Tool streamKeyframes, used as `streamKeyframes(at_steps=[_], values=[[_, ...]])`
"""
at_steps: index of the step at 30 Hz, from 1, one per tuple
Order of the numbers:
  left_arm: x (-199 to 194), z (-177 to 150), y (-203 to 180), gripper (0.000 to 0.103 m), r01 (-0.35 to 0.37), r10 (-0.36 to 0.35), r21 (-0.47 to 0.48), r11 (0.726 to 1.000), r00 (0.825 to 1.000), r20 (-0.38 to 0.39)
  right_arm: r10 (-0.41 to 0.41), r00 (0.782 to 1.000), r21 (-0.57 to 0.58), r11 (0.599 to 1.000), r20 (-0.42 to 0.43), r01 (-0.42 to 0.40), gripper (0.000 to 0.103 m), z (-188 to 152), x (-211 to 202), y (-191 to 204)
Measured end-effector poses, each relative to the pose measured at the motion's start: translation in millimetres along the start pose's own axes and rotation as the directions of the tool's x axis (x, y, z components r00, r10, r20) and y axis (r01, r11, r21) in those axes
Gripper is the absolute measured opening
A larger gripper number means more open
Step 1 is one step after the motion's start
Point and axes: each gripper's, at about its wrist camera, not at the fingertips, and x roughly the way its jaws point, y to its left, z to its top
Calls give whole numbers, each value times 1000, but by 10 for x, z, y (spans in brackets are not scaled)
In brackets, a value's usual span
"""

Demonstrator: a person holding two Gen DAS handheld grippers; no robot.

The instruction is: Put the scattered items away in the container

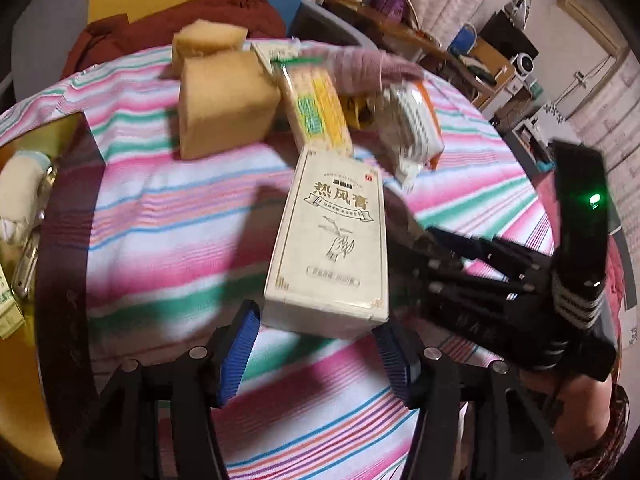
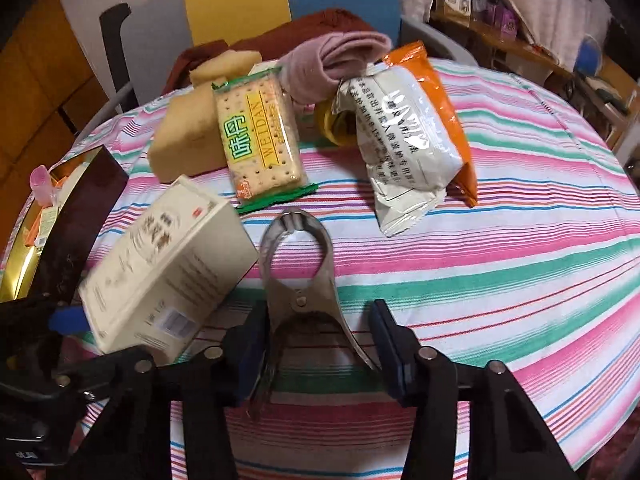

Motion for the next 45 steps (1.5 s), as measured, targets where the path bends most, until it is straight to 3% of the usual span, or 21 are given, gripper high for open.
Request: streamKeyframes(at_steps=[4, 9, 15, 17, 23, 27, 32, 39, 45], values=[[-131, -64, 25, 63, 43, -42, -44, 998, 998, 41, 20, 1000, 44, 999, 11, -20, 46, -181, -97, -73], [-189, 7, -71, 64, 6, -4, -20, 1000, 996, 93, 2, 1000, 53, 999, 25, -3, 46, -288, -153, -55], [99, 115, -162, 58, -14, 12, 68, 998, 1000, 29, 8, 999, 89, 996, 34, -11, 45, -284, -149, -65], [102, 91, -157, 59, 2, -5, 67, 998, 999, 45, 16, 999, 107, 994, 32, -20, 42, -288, -171, -82], [16, -59, -174, 58, 14, -19, 87, 996, 998, 60, 129, 991, 205, 970, 29, -132, 39, -344, -233, -92], [-92, -128, -124, 56, 41, -45, 65, 997, 997, 66, 236, 971, 268, 933, 40, -238, 38, -374, -287, -54], [-294, -159, -48, 56, 47, -52, 45, 998, 993, 102, 298, 952, 293, 906, 68, -305, 38, -350, -393, 68], [-672, -172, 194, 56, 60, -58, -6, 998, 981, 185, 365, 925, 231, 896, 102, -379, 38, -100, -576, 474], [-1051, -213, 626, 55, 55, -27, -99, 994, 964, 264, 430, 898, 141, 887, 95, -440, 36, 191, -585, 1078]])
